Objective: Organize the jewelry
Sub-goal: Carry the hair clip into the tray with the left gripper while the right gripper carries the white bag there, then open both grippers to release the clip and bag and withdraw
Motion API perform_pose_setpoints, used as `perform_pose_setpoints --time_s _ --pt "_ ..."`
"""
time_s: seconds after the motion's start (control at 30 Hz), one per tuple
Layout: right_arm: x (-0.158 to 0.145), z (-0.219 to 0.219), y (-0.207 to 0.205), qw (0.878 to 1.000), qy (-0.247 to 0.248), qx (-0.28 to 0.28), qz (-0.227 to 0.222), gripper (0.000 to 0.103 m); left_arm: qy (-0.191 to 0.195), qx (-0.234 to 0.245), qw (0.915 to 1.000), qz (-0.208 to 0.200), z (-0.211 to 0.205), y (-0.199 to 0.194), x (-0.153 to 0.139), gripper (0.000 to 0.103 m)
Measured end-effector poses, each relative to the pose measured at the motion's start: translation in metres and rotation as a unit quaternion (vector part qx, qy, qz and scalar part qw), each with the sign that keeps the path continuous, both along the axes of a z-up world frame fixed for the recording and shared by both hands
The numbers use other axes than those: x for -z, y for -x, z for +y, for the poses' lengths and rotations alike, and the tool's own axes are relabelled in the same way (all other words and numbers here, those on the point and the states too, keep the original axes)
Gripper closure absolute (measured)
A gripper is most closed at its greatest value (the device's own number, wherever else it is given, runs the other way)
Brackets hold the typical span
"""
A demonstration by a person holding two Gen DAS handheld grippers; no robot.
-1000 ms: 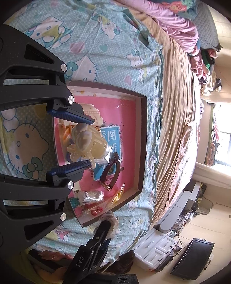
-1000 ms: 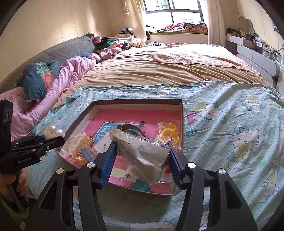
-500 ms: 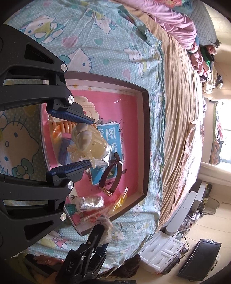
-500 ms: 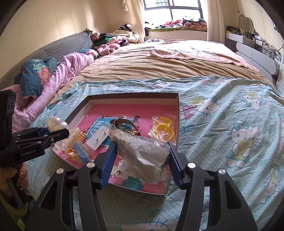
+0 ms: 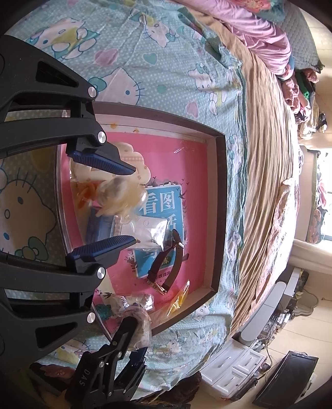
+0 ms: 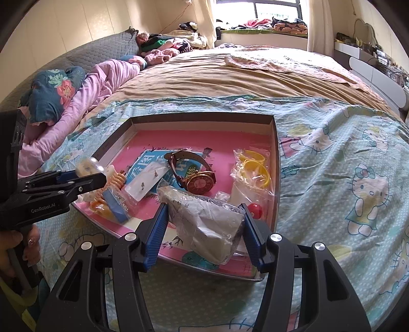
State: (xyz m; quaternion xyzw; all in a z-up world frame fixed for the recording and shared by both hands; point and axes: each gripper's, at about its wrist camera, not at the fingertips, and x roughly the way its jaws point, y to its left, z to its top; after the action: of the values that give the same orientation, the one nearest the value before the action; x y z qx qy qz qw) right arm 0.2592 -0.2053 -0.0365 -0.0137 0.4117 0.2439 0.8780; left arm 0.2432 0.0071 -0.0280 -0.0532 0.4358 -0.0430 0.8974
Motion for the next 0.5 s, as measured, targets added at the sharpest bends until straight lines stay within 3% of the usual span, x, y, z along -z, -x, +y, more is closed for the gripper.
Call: perform_pose_setpoints --time_s 0.37,0.43,0.5 --pt "-0.003 0.007 0.002 1.0 0.005 0.001 -0.001 0.047 0.003 0.001 0.9999 -0.013 0.001 0.009 -0.012 0.059" --pt "-0.008 0.005 0.004 1.0 -0.001 0.005 -0.008 0.035 0.003 0.001 0.9999 -0.016 0.001 0.012 -0.016 0.059" --pt "-0.014 0.003 0.006 1.0 -0.004 0.007 -0.018 0.034 0.004 0.0 0.9998 -0.02 0.0 0.016 -0.02 0.059"
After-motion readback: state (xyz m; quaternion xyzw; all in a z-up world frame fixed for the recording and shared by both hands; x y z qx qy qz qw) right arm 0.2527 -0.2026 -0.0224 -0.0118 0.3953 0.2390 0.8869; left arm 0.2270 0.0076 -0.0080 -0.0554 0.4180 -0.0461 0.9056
